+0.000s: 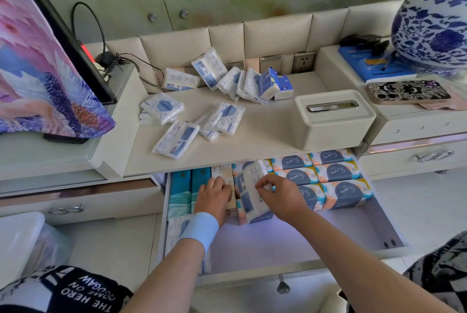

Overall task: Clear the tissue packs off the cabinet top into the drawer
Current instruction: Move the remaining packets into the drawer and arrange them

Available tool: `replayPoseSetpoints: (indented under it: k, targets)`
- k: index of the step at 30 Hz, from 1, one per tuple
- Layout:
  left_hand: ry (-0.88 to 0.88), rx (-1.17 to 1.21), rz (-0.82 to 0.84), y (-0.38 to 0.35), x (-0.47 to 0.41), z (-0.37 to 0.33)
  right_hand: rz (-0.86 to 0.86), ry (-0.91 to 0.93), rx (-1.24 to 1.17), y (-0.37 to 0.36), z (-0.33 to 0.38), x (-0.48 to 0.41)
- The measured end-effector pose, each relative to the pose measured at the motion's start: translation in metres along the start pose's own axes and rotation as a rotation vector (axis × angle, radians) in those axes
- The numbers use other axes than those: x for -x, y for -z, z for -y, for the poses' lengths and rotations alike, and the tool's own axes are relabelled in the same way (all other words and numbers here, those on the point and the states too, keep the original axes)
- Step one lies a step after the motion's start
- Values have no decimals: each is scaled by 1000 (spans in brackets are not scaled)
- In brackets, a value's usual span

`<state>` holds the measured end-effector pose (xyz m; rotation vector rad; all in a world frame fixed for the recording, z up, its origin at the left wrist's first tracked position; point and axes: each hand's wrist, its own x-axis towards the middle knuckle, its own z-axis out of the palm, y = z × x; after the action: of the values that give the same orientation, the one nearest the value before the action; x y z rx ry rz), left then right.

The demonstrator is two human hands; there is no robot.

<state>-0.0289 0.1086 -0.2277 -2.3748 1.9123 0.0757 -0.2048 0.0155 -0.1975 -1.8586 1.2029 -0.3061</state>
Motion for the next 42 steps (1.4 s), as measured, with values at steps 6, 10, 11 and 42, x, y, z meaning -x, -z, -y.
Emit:
replayPoseSetpoints:
  k: [6,10,11,42]
  targets:
    - [10,84,161,15,-5,9,76,67,-55,19,25,7]
    - [100,312,124,31,11,28,342,41,124,22,45,19]
    - [150,351,116,35,17,33,403,57,238,19,50,24]
    - [336,906,88,116,107,37,631,-500,-693,-15,86,53]
